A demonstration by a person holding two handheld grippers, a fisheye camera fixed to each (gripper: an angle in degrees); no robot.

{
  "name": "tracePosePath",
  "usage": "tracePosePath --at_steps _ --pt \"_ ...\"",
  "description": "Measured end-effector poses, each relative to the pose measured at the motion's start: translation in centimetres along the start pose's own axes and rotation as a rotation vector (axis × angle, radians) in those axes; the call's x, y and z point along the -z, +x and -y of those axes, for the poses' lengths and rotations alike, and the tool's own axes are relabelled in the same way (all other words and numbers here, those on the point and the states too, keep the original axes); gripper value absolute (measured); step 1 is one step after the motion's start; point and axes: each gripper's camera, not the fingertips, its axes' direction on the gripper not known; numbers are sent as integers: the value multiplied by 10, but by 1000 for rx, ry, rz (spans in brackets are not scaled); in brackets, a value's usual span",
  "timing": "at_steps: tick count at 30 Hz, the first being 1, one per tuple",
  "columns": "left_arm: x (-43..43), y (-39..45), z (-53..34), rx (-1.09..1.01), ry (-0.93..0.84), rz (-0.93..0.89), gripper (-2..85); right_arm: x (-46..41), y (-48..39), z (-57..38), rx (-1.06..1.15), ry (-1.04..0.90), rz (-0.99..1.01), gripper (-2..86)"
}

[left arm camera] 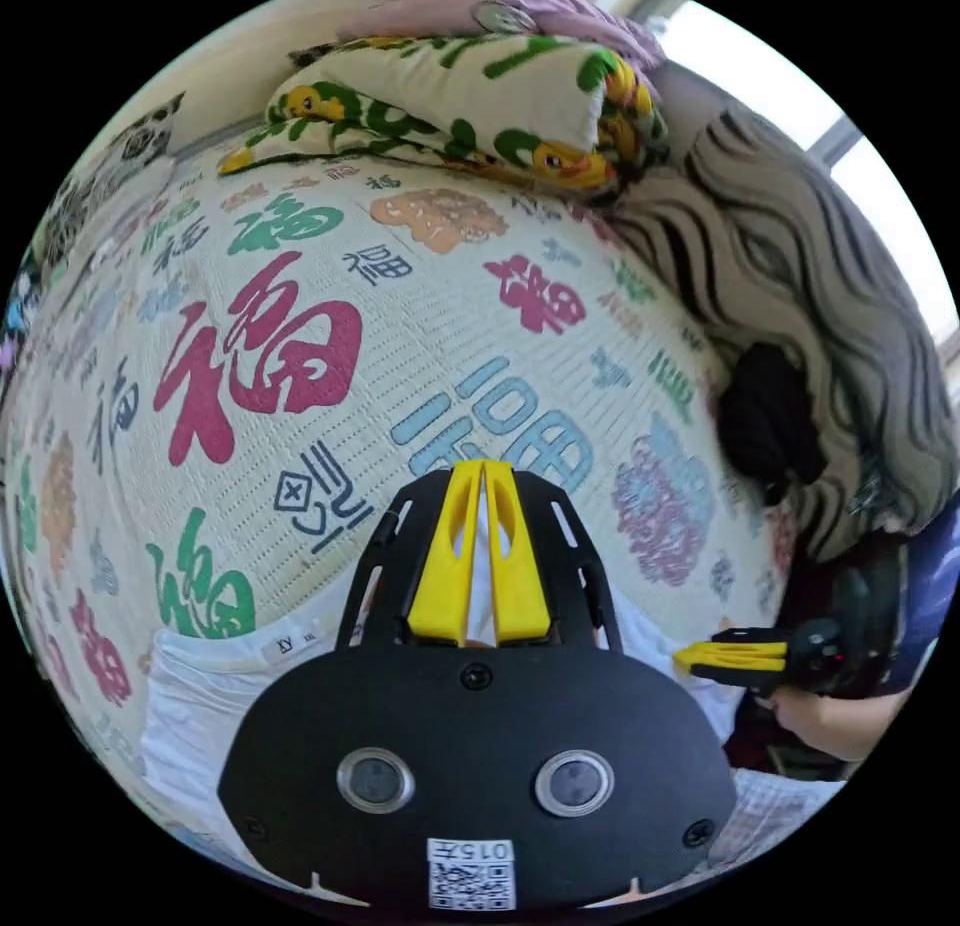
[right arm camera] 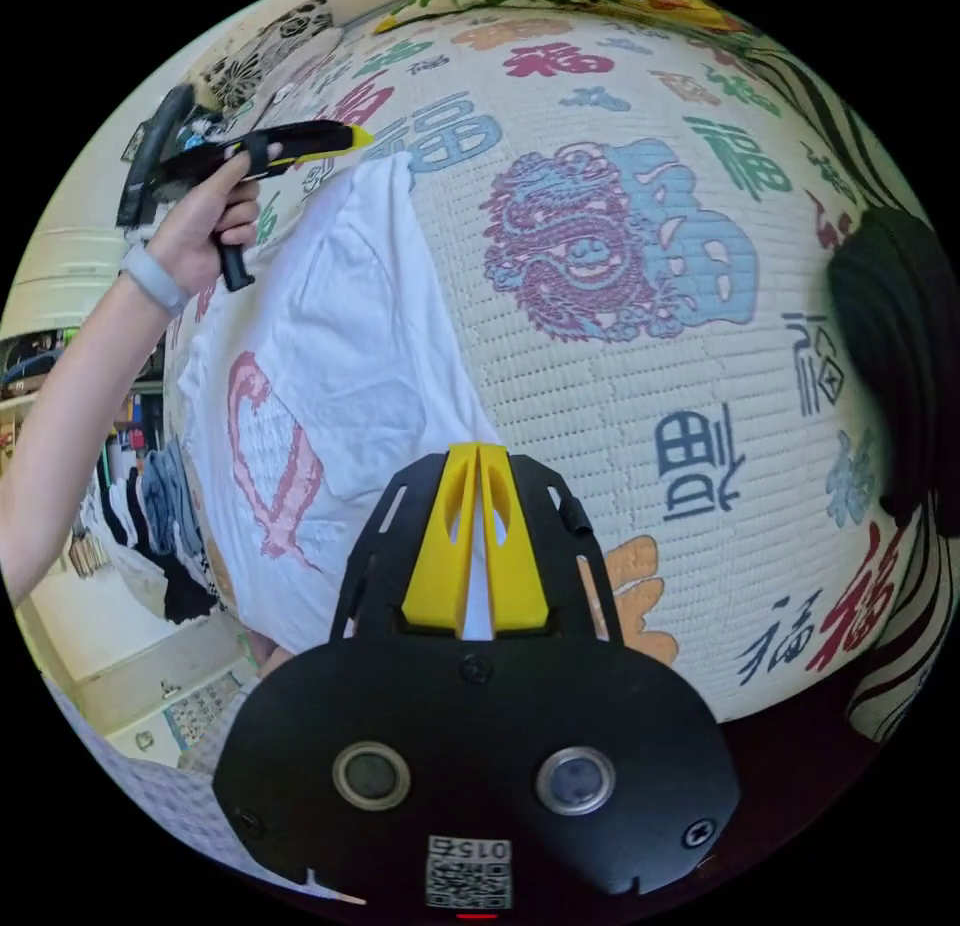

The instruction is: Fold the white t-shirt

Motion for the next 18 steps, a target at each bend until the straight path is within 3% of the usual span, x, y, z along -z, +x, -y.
tracePosePath --at_steps 2,6,8,11,14,18 --pt "32 -21 -11 80 47 -136 59 -2 18 -3 -10 61 -9 7" --pt "47 -30 -21 52 -53 -241 72 -34 35 3 42 4 7 70" --pt "42 -26 -22 -2 -161 -263 46 -61 43 8 48 -19 -16 48" --pt "52 -21 -26 -80 -181 -320 11 -82 57 11 48 -22 -56 0" --pt "80 -34 -30 -3 -96 -288 3 -104 85 8 -17 0 9 -8" --pt "94 -41 -41 -32 -155 -237 3 -137 110 8 -59 3 71 -10"
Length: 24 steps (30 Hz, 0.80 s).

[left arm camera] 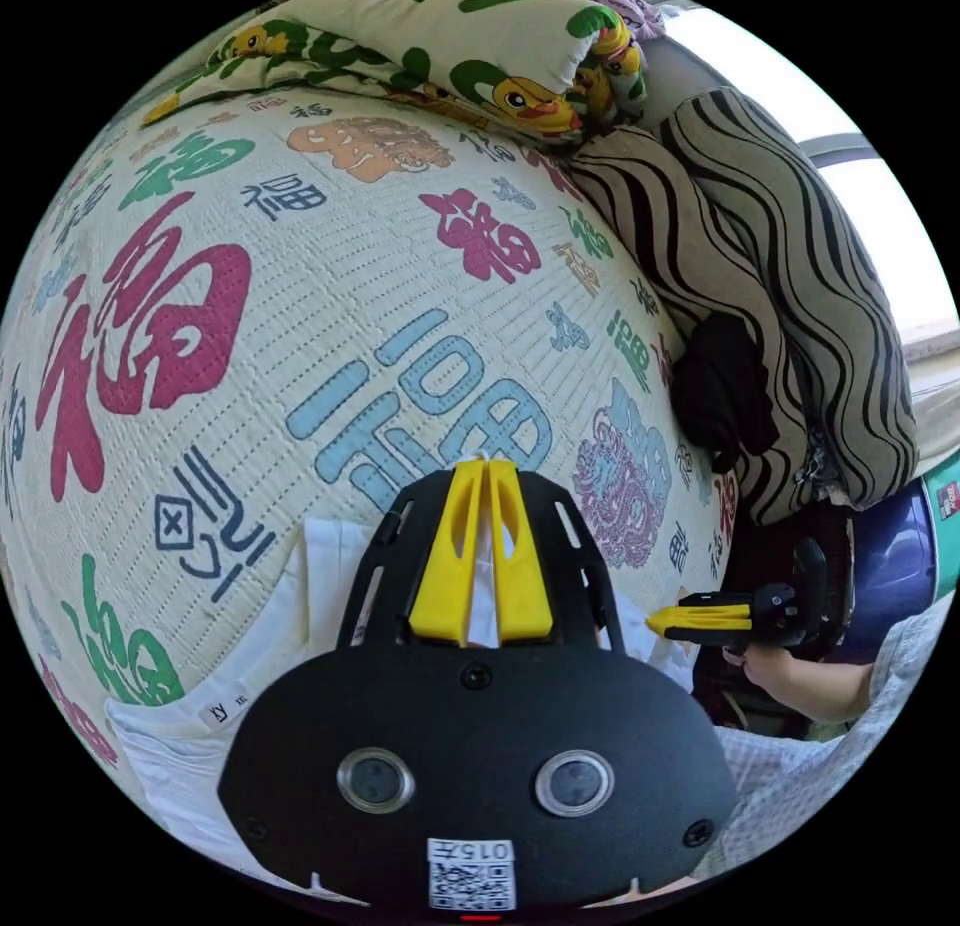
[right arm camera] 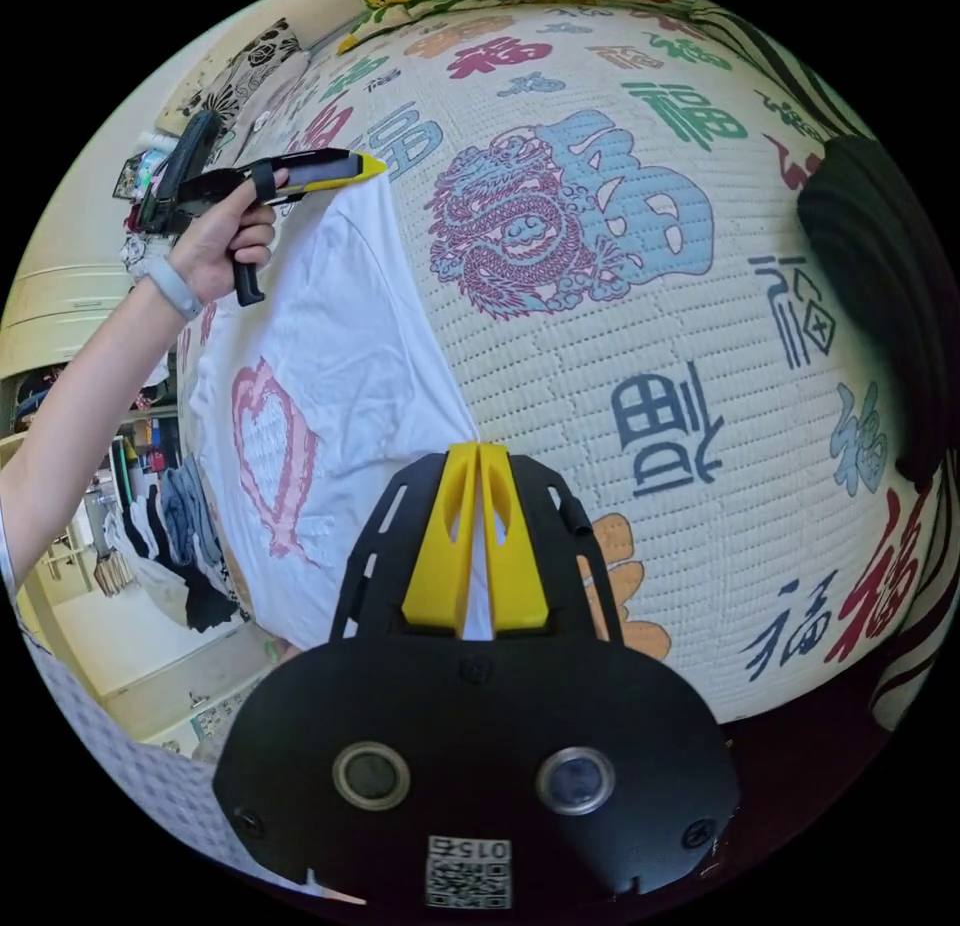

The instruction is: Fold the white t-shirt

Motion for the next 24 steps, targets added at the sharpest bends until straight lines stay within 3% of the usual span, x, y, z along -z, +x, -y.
tracePosePath --at_steps 3,6,13,19,24 --pt "32 -9 -18 28 4 -74 6 -25 15 4 -3 -18 5 -10" --pt "89 -18 -55 39 86 -8 8 -50 33 -1 -16 -39 -33 -10" --pt "240 -44 -243 265 337 76 22 -100 41 -19 37 -81 -140 -10" --pt "334 -68 -468 784 447 327 54 -169 -77 8 374 -81 -85 -4" --pt "374 -97 -592 1002 467 277 69 -269 -217 42 646 -138 17 39"
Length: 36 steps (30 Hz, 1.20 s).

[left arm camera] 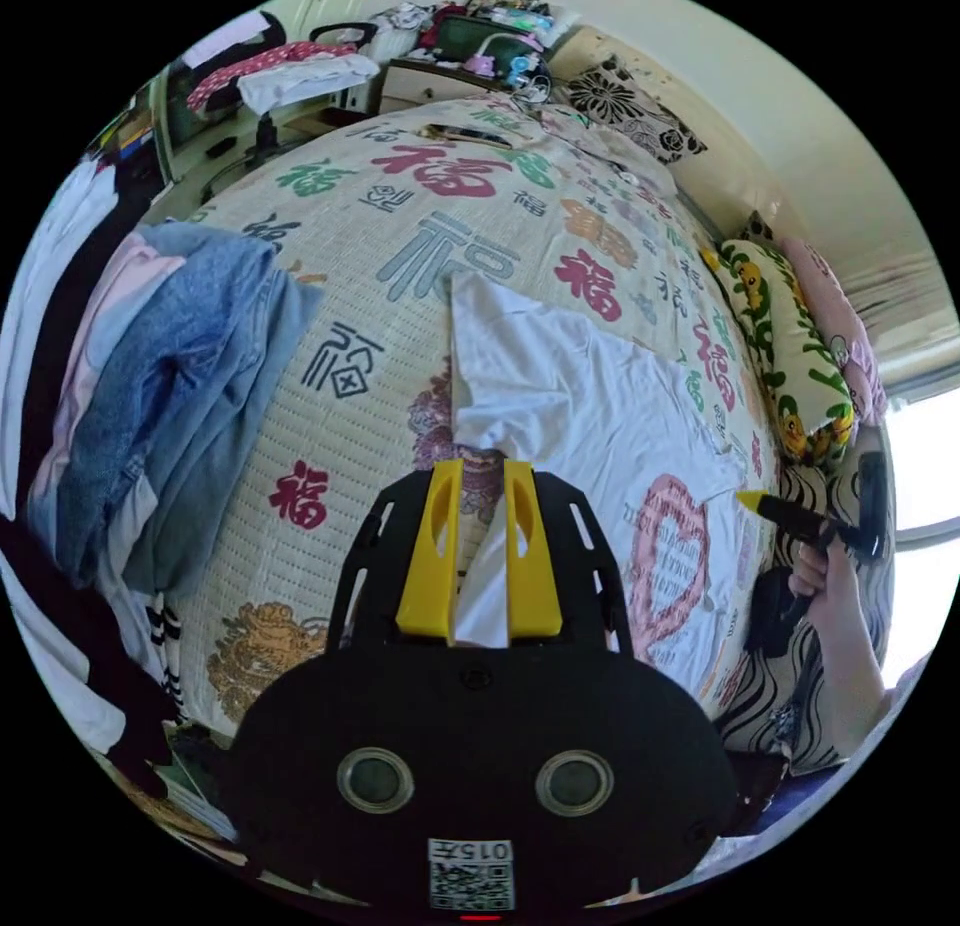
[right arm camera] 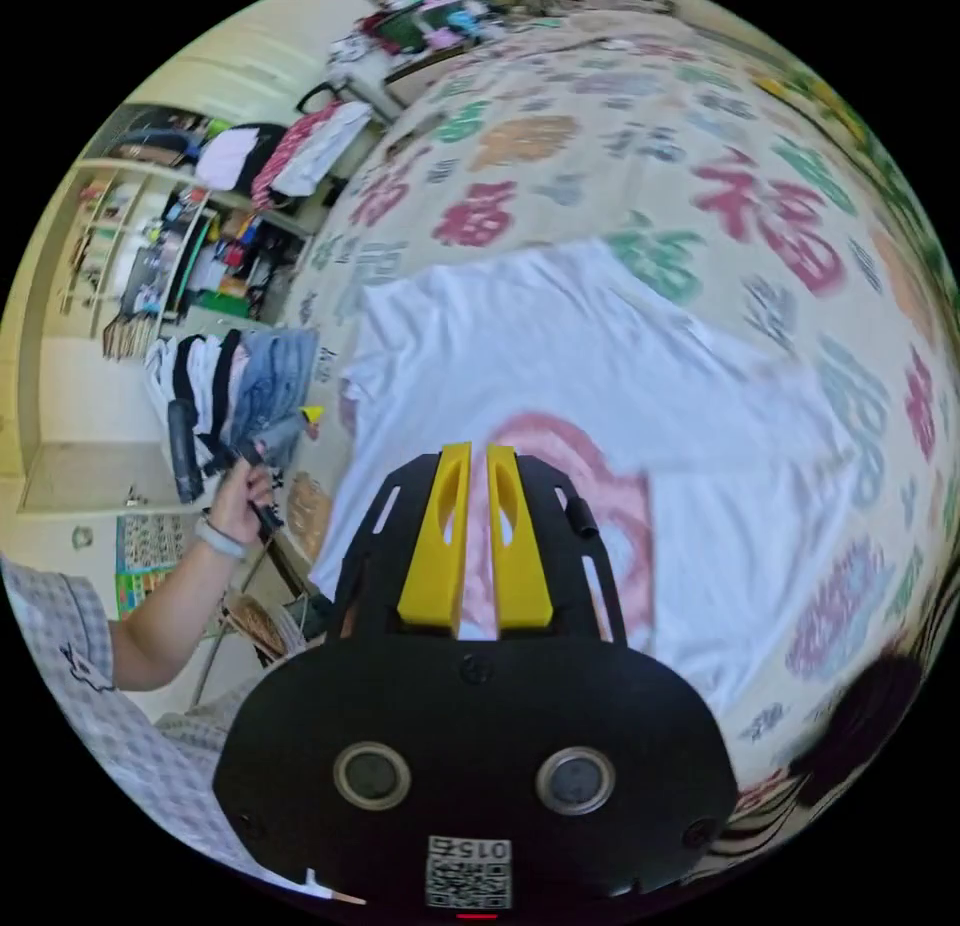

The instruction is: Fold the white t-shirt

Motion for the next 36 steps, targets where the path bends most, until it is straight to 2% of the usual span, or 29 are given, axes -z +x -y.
tracePosePath --at_steps 6,10,13,17,21,25,30,36 --pt "21 -65 13 49 -26 -169 82 -137 -100 130 176 -106 15 53" --pt "34 -85 19 62 -33 -208 71 -230 -142 182 222 -192 -125 72" --pt "51 -108 15 109 -8 -245 28 -291 -154 204 204 -257 -182 82" --pt "88 -134 0 88 18 -286 1 -368 -159 217 221 -366 -388 60" --pt "115 -147 -15 63 36 -284 -6 -391 -157 218 277 -365 -427 2" --pt "147 -167 -33 101 101 -210 0 -383 -133 222 206 -290 -279 -6" --pt "151 -179 -38 204 107 -408 72 -376 -101 226 134 -247 -162 -7" --pt "137 -177 -33 402 126 -430 38 -376 -84 233 135 -224 -129 -7"
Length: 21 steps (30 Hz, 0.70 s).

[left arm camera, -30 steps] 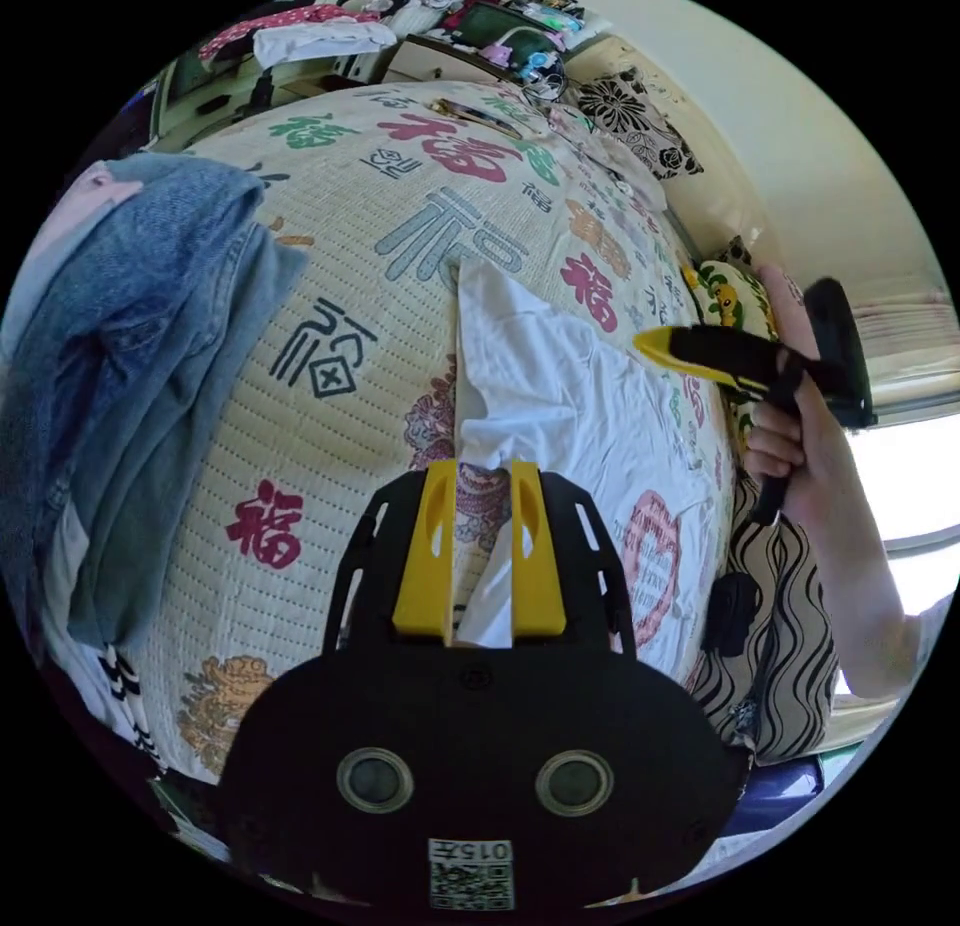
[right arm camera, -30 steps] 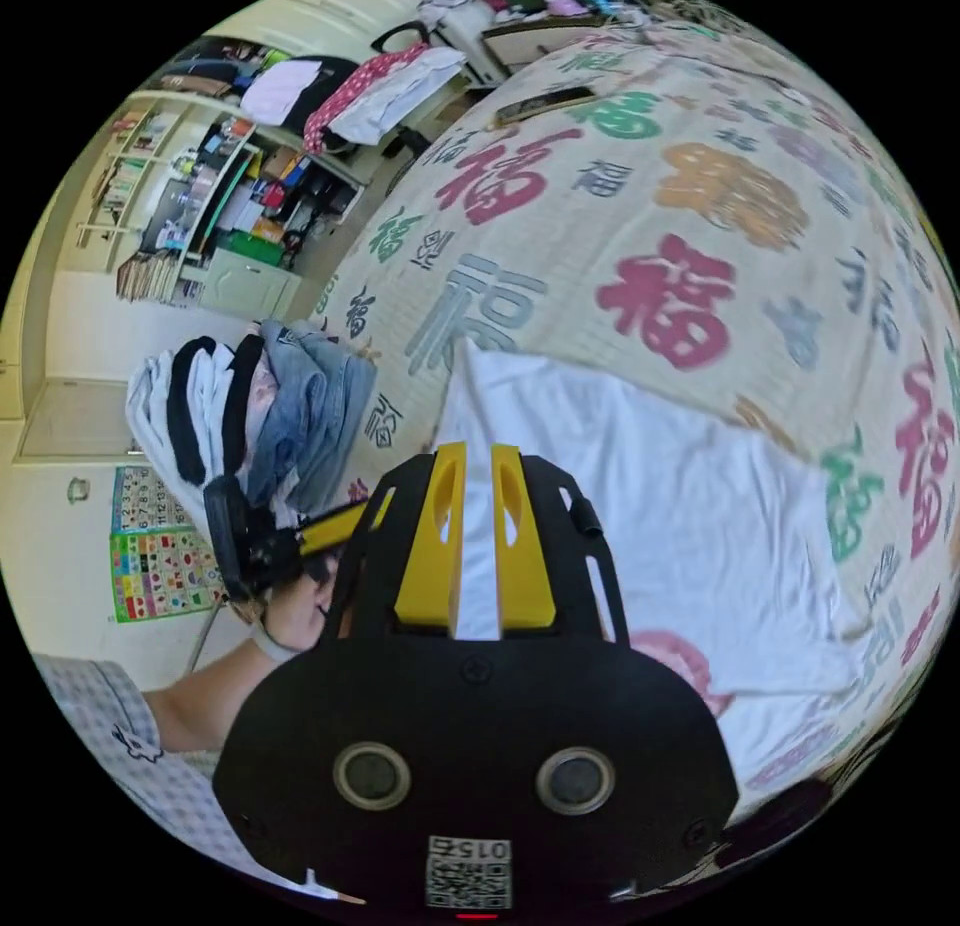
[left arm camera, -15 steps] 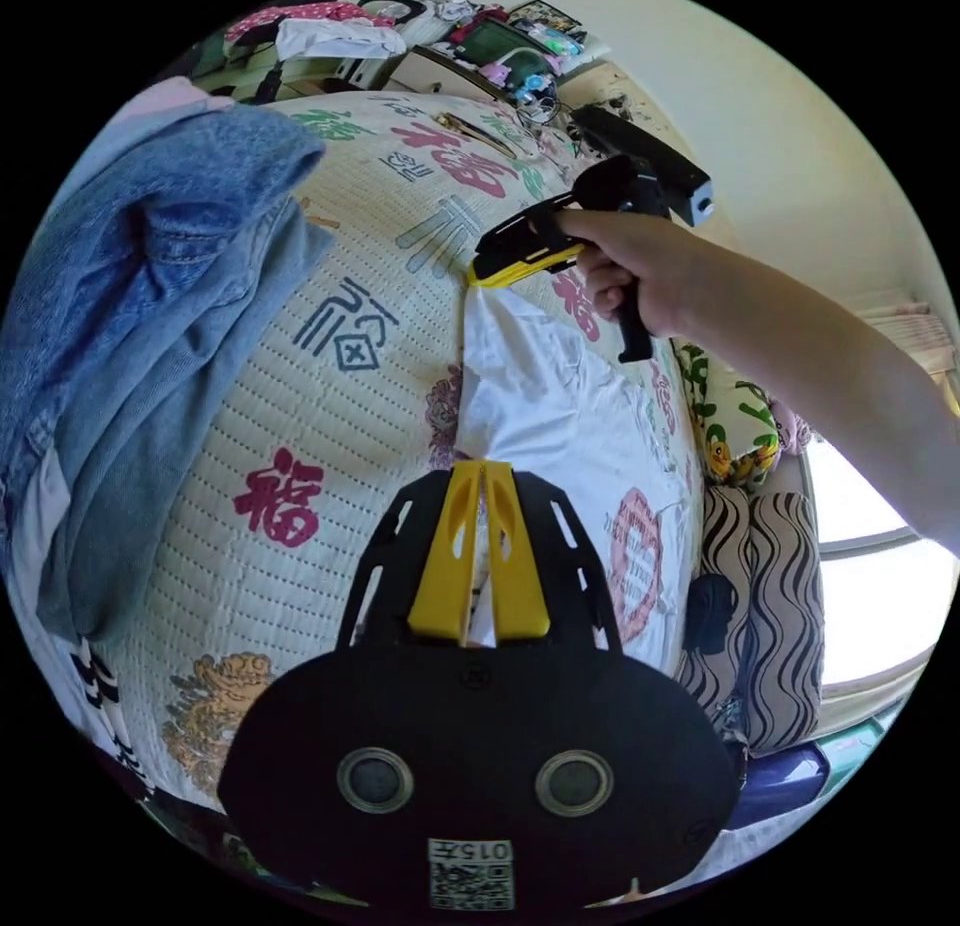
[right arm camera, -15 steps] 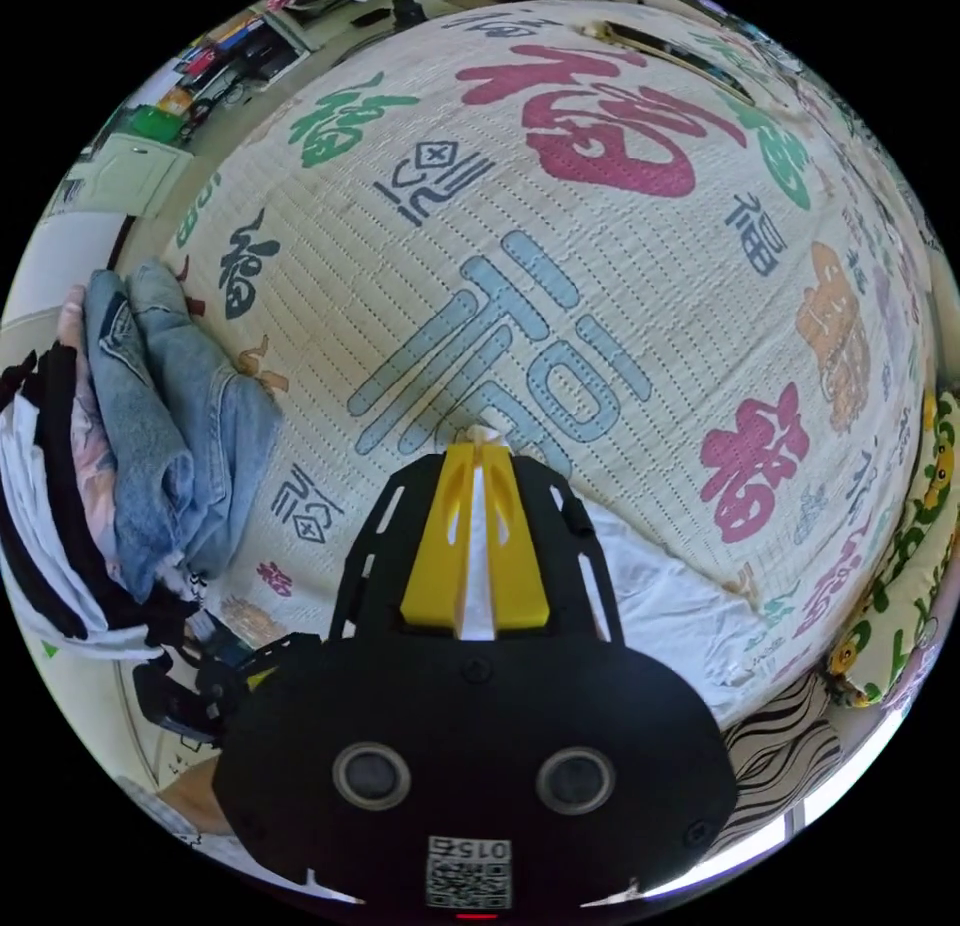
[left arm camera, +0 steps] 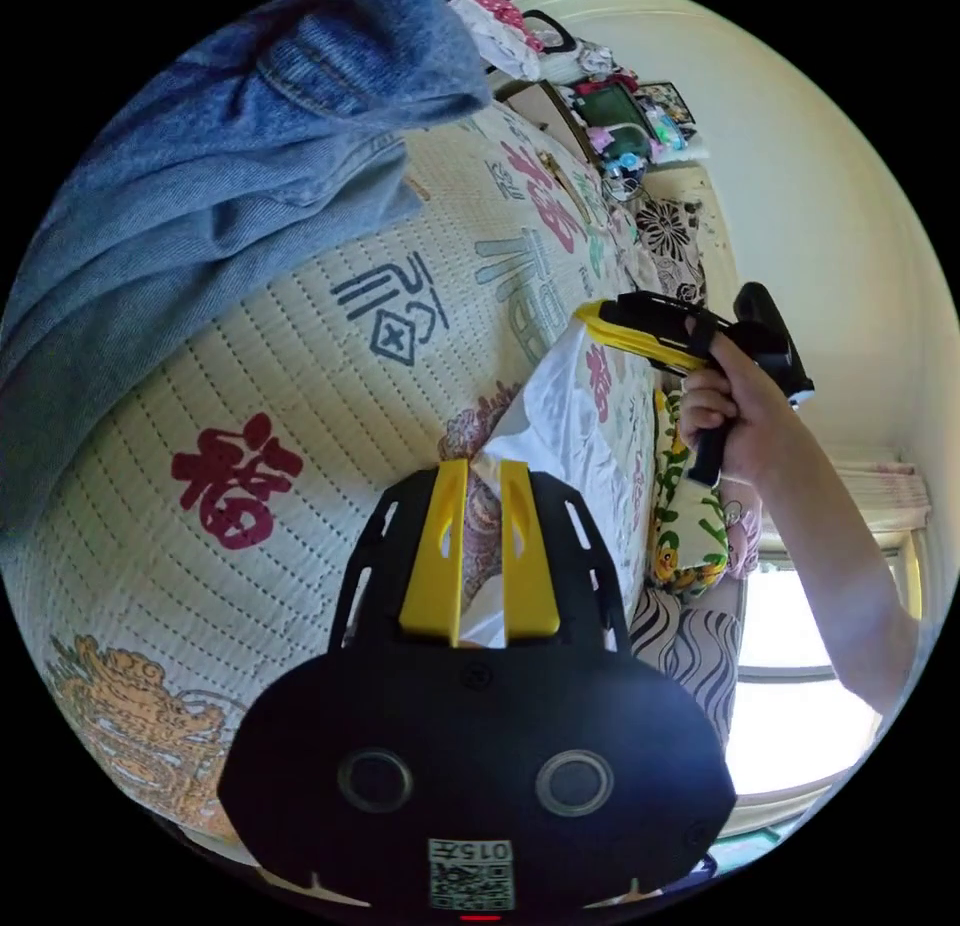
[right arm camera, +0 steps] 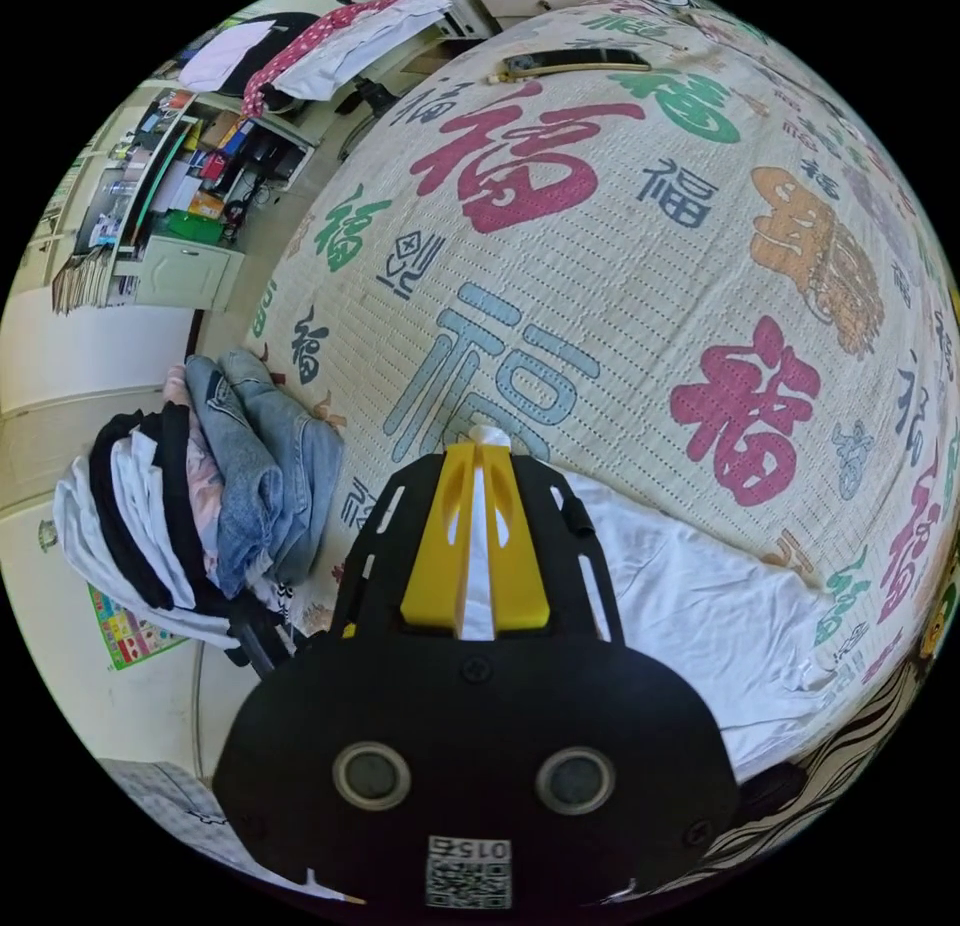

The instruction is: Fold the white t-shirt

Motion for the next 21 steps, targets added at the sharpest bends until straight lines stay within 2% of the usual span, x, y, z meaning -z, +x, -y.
tracePosePath --at_steps 2,4,9,13,17,21 --pt "-1 1 -3 23 10 -29 6 4 8 1 10 11 20 -7" --pt "2 11 -7 -40 14 -12 -1 11 16 -1 16 30 49 -7" --pt "20 68 -37 -412 47 62 -6 66 58 -47 3 207 129 -7" --pt "21 133 -84 -759 36 124 -5 106 127 -133 -153 361 198 -5" --pt "-23 182 -145 -1049 -97 137 -4 101 189 -199 -303 374 179 4" --pt "-80 191 -179 -1051 -277 155 -1 87 217 -214 -408 314 48 18"
